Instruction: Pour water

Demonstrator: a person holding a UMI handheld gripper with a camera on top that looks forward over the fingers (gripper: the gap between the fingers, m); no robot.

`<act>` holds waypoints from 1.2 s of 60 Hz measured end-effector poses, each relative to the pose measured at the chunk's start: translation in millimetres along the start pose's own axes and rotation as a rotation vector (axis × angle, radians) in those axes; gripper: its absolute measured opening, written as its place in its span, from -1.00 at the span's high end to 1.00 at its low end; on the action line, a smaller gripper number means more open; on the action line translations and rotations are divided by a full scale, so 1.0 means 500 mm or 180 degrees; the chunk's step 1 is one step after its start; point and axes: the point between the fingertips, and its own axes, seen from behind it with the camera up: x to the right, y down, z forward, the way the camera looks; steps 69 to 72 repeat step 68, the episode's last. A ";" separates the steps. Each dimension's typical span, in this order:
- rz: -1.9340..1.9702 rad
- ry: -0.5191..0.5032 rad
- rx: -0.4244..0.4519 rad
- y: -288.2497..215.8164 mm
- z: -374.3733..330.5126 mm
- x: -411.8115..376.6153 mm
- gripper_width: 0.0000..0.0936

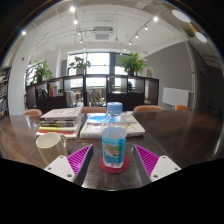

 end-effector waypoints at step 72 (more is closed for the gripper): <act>-0.0178 -0.0316 0.0099 -0.001 -0.587 -0.170 -0.76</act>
